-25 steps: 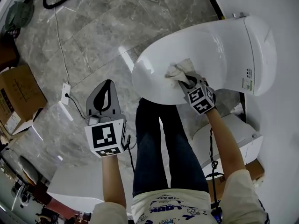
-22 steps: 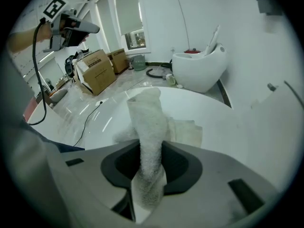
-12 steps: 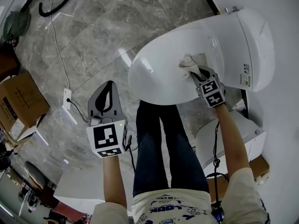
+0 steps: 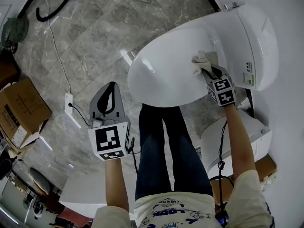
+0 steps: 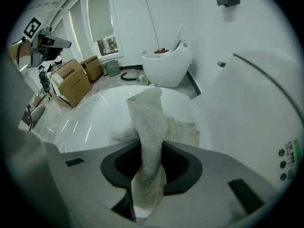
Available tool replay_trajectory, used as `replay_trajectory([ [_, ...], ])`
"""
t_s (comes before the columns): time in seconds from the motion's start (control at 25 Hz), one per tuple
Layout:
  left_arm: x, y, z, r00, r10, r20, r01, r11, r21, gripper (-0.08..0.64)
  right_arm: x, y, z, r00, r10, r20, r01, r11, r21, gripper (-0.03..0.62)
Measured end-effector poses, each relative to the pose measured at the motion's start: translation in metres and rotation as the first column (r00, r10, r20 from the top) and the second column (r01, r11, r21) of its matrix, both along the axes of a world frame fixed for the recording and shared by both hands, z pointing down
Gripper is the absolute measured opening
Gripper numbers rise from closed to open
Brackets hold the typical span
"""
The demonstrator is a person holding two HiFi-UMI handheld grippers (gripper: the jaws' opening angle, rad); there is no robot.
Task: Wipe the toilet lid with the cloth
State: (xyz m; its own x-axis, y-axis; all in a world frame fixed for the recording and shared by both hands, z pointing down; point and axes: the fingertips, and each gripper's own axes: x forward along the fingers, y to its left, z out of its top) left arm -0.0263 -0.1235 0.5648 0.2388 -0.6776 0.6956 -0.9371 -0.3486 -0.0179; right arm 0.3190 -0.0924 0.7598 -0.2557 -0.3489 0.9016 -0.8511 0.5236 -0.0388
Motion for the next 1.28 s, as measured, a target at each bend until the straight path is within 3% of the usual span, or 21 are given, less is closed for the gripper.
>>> replay_trajectory([
  [0.52, 0.006, 0.001, 0.004, 0.999, 0.038, -0.006, -0.038, 0.999, -0.002, 0.003, 0.041, 0.017, 0.0, 0.966, 0.255, -0.046, -0.253, 0.967, 0.03, 0.104],
  [0.76, 0.0, 0.008, 0.004, 0.999, 0.042, -0.01, -0.042, 0.999, -0.004, 0.003, 0.049, 0.037, 0.0, 0.924, 0.376, -0.064, -0.374, 0.926, 0.044, 0.104],
  [1.28, -0.016, 0.024, 0.004, 0.999, 0.035, -0.015, -0.035, 0.999, -0.004, 0.003, 0.036, 0.079, 0.002, 0.831, 0.552, -0.067, -0.551, 0.834, 0.04, 0.101],
])
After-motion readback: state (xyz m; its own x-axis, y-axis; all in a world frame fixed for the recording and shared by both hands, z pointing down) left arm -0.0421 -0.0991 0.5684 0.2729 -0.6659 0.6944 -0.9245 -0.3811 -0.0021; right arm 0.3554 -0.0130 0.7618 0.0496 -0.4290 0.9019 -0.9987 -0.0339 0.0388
